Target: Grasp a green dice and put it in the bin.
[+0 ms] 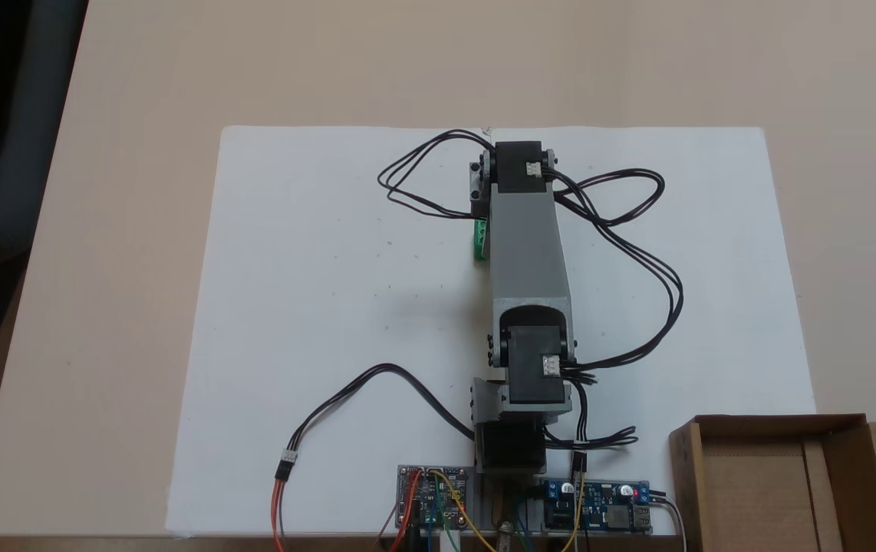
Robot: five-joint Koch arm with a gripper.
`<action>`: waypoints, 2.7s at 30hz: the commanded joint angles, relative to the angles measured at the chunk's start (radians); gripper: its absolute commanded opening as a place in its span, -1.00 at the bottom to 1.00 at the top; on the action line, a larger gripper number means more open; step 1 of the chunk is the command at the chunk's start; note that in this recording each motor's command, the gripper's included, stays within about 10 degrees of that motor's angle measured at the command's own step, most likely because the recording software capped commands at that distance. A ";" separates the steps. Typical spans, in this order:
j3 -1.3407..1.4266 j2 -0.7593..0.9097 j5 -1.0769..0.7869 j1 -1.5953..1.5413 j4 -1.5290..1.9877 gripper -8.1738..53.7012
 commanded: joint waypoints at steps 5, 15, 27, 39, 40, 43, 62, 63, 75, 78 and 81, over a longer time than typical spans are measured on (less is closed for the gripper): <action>-0.015 -0.029 0.054 -0.020 -0.028 0.68; 0.060 -0.061 0.069 -0.026 -0.121 0.68; 0.091 -0.078 0.072 -0.046 -0.172 0.68; 0.091 -0.181 0.078 -0.054 -0.236 0.66; 0.091 -0.187 0.078 -0.054 -0.245 0.66; 0.091 -0.206 0.078 -0.054 -0.259 0.66; 0.092 -0.227 0.075 -0.029 -0.261 0.22; 0.092 -0.229 0.075 -0.029 -0.261 0.21; 0.095 -0.247 0.075 -0.046 -0.262 0.05; 0.101 -0.247 0.075 -0.046 -0.262 -0.06; 0.115 -0.247 0.075 -0.046 -0.262 -0.10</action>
